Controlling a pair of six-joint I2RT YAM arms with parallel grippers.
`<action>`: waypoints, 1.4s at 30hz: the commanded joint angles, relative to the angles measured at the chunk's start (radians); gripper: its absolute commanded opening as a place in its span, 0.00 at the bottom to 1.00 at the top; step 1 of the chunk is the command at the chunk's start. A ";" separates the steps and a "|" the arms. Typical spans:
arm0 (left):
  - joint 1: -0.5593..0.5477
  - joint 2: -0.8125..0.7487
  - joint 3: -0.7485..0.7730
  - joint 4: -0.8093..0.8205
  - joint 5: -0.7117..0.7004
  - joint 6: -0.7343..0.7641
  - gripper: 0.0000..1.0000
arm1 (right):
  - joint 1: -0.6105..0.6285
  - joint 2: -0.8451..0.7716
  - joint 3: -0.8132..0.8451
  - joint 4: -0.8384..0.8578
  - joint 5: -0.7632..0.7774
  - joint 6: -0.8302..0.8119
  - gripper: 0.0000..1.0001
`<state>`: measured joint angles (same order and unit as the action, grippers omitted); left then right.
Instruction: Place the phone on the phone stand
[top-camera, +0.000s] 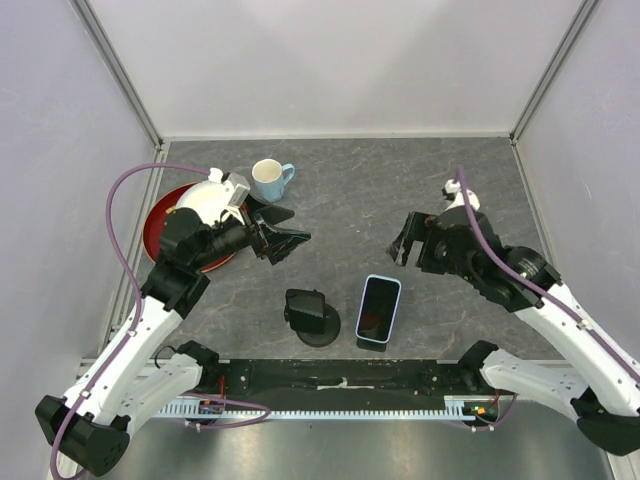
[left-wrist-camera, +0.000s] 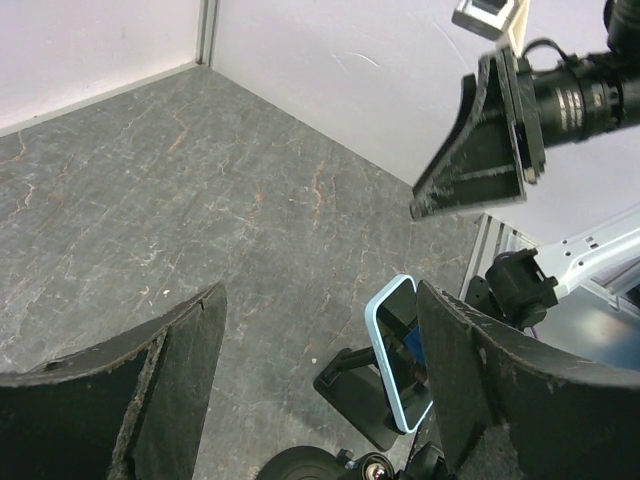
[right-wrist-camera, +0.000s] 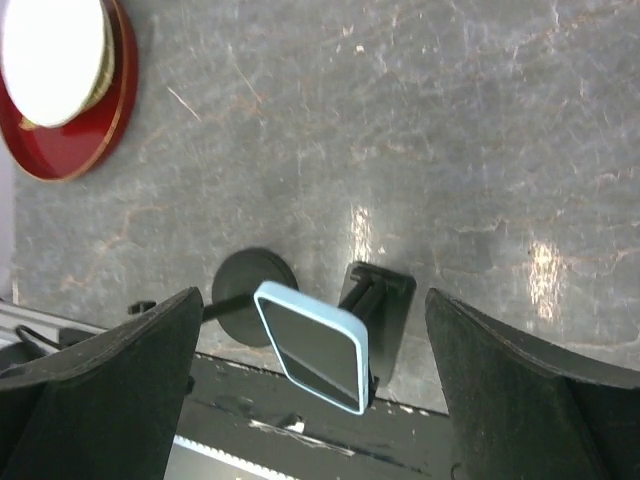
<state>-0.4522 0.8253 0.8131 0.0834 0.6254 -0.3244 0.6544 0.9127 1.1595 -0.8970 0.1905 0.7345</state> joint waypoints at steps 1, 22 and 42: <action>-0.005 -0.015 0.026 0.010 -0.018 0.024 0.82 | 0.186 0.078 0.049 -0.137 0.214 0.164 0.98; -0.008 -0.026 0.035 -0.014 -0.044 0.031 0.83 | 0.628 0.436 0.212 -0.562 0.672 0.886 0.98; -0.013 -0.022 0.035 -0.019 -0.052 0.038 0.83 | 0.628 0.422 0.059 -0.425 0.641 0.743 0.98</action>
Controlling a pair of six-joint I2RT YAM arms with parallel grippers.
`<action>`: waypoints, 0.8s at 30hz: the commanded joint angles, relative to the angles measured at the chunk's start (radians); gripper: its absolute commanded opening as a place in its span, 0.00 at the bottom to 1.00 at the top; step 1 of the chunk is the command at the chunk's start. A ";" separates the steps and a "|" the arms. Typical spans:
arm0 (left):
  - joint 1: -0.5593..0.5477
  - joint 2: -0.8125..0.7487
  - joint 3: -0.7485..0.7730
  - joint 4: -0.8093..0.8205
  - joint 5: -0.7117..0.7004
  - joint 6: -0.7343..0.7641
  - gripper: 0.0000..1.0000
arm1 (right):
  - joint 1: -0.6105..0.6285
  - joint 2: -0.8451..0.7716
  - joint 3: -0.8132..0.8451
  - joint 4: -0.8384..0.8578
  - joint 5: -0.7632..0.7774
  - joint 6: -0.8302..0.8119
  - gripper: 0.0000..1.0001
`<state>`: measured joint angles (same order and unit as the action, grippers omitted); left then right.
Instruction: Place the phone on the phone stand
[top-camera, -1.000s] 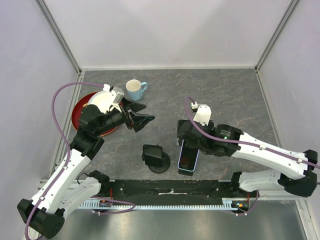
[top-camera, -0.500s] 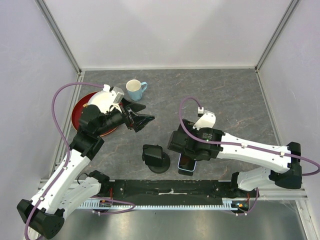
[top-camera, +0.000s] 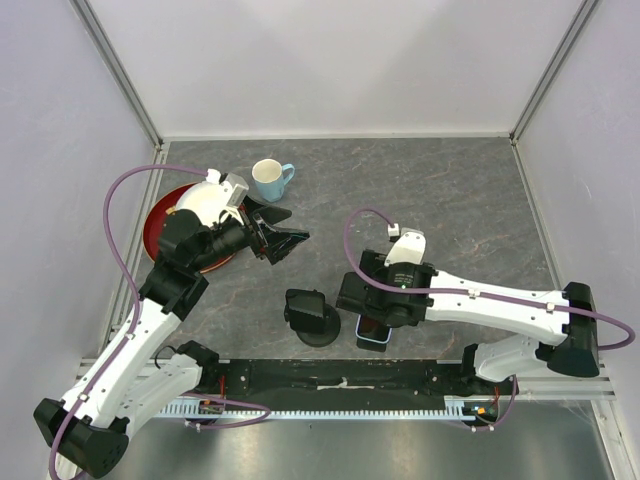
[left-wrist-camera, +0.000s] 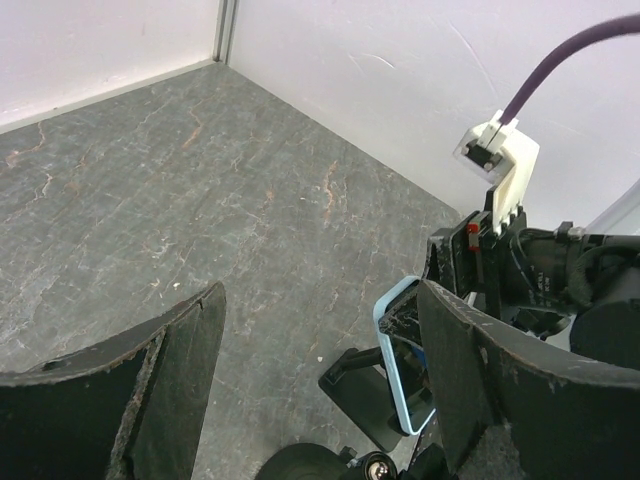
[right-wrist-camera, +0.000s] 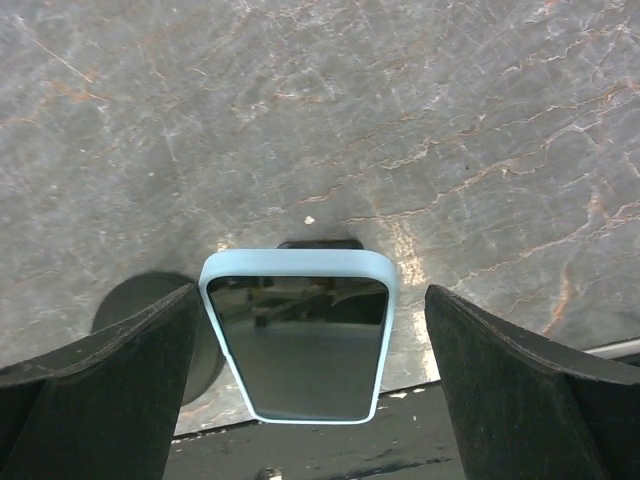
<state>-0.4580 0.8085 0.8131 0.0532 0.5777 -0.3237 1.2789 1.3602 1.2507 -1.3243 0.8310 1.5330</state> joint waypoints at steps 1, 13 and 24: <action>-0.007 -0.005 0.035 0.011 -0.004 0.037 0.83 | 0.004 -0.024 -0.034 0.000 0.000 -0.057 0.98; -0.008 -0.003 0.035 0.008 -0.006 0.038 0.83 | -0.001 -0.019 -0.115 0.147 -0.020 -0.147 0.98; -0.027 0.021 0.049 0.008 0.031 0.025 0.82 | -0.012 -0.295 -0.197 0.260 -0.059 -0.362 0.98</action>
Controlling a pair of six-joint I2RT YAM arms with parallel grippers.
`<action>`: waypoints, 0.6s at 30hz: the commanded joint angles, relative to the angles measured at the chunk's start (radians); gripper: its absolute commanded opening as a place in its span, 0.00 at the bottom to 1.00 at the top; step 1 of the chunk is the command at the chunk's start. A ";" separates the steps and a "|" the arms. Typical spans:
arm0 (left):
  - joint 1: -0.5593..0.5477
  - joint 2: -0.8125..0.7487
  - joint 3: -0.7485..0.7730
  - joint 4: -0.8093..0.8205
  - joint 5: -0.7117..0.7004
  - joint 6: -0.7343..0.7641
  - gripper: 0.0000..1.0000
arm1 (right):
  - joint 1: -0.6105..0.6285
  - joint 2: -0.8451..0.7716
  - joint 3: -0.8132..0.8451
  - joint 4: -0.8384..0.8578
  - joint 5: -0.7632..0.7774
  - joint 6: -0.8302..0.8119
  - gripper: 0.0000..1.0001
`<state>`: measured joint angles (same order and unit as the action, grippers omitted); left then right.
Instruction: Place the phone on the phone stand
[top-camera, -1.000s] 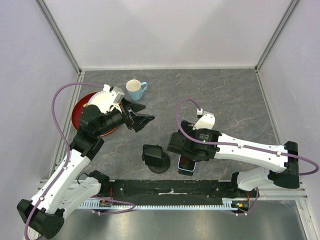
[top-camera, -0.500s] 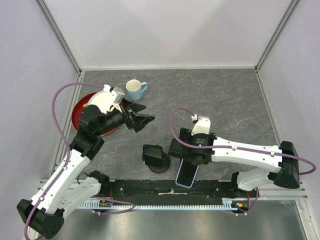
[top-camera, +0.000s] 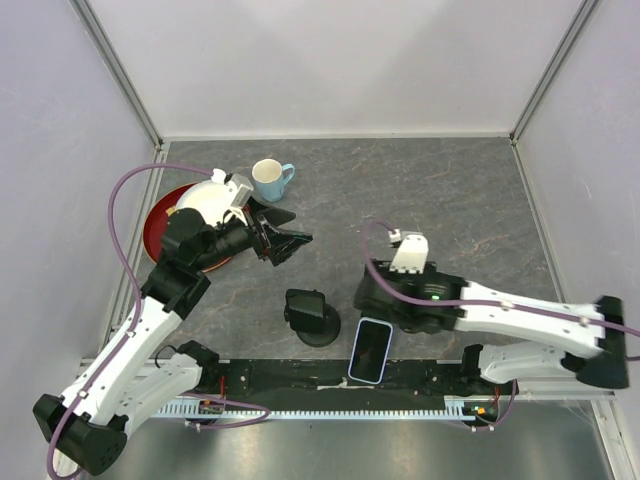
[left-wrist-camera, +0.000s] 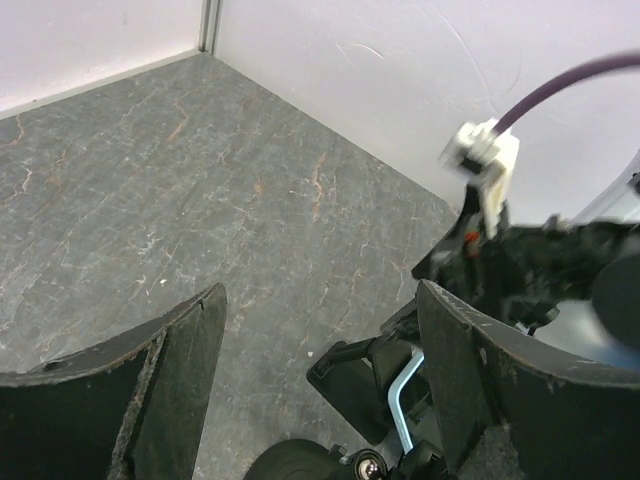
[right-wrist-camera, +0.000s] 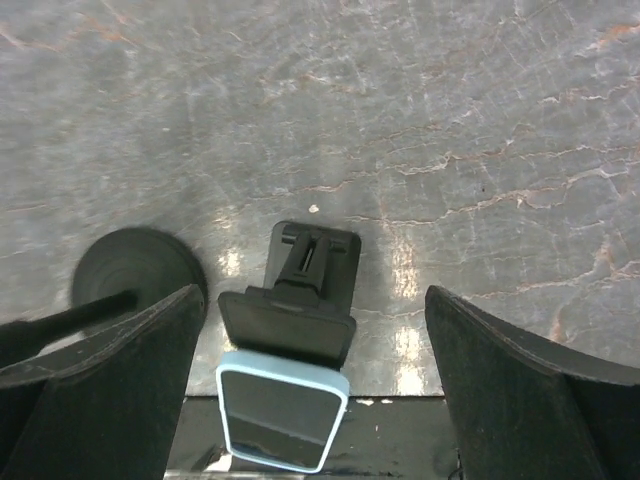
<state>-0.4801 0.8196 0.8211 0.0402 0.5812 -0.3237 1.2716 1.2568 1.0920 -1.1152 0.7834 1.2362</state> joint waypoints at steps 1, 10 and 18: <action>-0.005 0.013 0.041 0.020 0.026 0.025 0.82 | -0.005 -0.223 -0.069 0.066 -0.071 -0.076 0.98; -0.003 0.032 0.047 0.010 0.020 0.018 0.82 | 0.020 -0.220 -0.132 0.103 -0.384 0.025 0.98; -0.005 0.021 0.046 0.003 0.008 0.028 0.82 | 0.052 -0.089 -0.107 0.008 -0.378 0.161 0.98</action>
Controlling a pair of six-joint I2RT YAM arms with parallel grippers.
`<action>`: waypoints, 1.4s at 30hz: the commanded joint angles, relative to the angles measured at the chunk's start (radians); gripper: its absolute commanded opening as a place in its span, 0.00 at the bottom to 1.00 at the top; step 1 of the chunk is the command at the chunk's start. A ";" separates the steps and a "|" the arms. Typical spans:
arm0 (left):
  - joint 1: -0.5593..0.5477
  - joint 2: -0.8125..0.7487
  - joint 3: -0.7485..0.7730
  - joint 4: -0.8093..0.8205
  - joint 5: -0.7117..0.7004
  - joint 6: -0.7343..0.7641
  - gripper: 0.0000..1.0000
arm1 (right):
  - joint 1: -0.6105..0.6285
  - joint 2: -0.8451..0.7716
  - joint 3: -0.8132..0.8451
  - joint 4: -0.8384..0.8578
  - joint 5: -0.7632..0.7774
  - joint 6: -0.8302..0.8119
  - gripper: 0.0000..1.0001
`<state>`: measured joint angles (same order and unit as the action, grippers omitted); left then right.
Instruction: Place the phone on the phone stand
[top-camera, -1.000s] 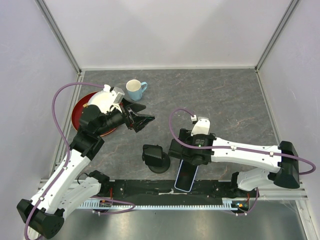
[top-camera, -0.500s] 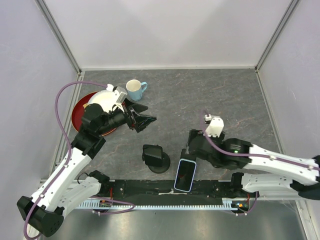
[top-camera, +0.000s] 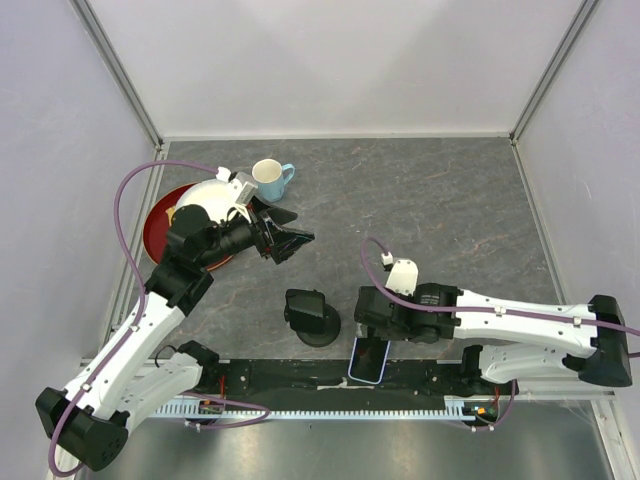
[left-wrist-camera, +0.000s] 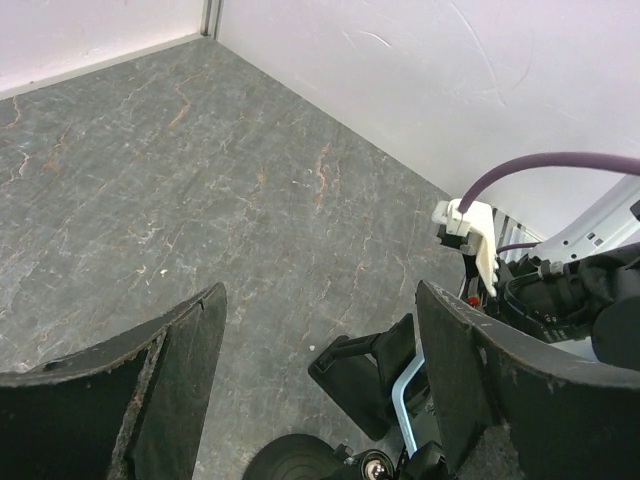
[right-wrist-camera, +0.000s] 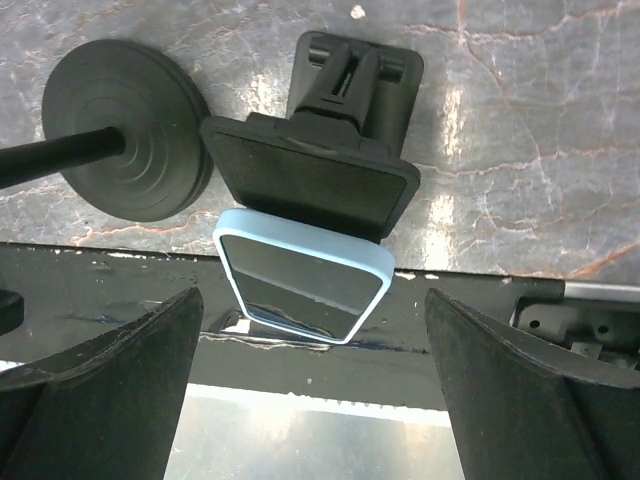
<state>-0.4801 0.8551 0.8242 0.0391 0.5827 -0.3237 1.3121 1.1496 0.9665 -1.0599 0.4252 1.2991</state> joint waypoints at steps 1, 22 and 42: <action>-0.003 -0.017 0.044 0.004 0.008 0.028 0.82 | 0.016 0.024 0.017 -0.046 -0.022 0.124 0.98; -0.005 -0.027 0.044 -0.004 -0.007 0.032 0.82 | 0.058 0.180 0.005 0.001 0.064 0.276 0.95; -0.005 -0.034 0.044 -0.005 -0.004 0.031 0.82 | 0.127 0.225 0.050 -0.072 0.130 0.379 0.68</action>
<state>-0.4801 0.8379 0.8257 0.0307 0.5777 -0.3237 1.4200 1.3689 0.9642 -1.0710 0.5064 1.6276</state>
